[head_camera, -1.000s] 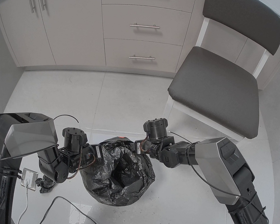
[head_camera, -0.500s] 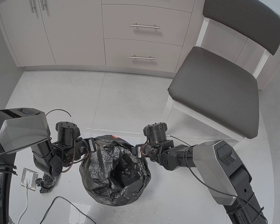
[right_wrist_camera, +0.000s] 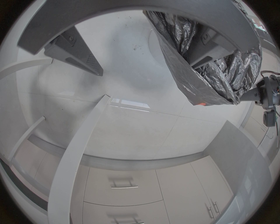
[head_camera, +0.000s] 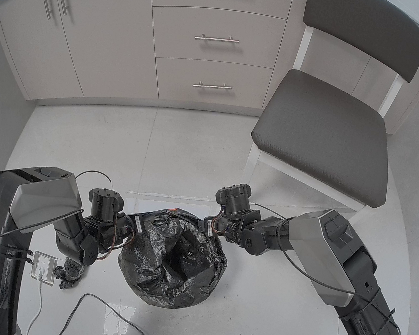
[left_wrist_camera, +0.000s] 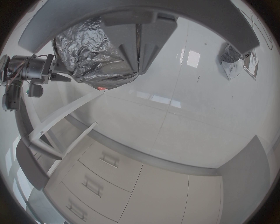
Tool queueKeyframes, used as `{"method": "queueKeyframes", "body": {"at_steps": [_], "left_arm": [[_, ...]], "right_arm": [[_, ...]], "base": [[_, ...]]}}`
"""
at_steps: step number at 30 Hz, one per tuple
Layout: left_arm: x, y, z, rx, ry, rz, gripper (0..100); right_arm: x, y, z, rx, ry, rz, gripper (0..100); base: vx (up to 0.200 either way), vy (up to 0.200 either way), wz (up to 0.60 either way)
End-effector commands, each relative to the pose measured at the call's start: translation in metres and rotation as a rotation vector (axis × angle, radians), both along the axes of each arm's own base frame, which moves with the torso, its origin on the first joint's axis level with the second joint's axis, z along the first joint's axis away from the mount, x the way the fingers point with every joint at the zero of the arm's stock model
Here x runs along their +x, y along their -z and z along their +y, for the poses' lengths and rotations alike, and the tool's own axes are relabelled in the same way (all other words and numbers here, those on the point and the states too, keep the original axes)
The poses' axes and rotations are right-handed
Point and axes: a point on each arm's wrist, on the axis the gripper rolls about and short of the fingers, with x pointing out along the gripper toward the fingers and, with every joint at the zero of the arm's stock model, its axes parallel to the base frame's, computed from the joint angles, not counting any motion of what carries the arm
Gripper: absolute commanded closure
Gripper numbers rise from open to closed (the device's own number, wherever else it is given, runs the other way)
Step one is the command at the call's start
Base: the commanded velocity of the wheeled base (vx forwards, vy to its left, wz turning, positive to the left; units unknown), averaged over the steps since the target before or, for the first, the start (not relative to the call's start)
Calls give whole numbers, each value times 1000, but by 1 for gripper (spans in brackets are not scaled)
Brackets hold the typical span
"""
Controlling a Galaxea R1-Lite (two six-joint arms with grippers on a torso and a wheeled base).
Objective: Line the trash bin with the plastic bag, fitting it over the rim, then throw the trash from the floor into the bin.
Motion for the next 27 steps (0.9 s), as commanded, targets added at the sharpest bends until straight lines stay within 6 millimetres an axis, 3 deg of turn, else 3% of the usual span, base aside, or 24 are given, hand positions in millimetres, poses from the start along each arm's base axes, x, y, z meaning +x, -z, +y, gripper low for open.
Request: {"method": "queueKeyframes", "body": {"at_steps": [1, 12, 18, 22, 24, 25, 26, 27], "left_arm": [[7, 15, 0, 8, -4, 34, 100], [22, 16, 3, 25, -35, 123, 100], [23, 13, 4, 27, -40, 142, 100], [27, 8, 7, 25, -49, 133, 100], [28, 4, 8, 26, -53, 134, 100], [28, 3, 8, 26, -53, 134, 100], [27, 0, 8, 25, -52, 136, 100], [27, -1, 8, 25, -52, 136, 100]], "right_arm": [[0, 3, -1, -3, 2, 4, 0], [5, 10, -8, -13, 15, 16, 0], [5, 5, -9, -11, 16, 10, 0], [3, -13, -7, -1, 15, 4, 0], [-1, -36, -5, 21, 11, -15, 0], [-1, -38, -4, 23, 10, -16, 0], [-7, -59, -3, 35, 9, -10, 0], [-9, -62, -2, 37, 8, -8, 0]], "base": [[0, 0, 0], [0, 0, 0], [0, 0, 0], [0, 0, 0], [0, 0, 0], [0, 0, 0], [0, 0, 0], [0, 0, 0]]}}
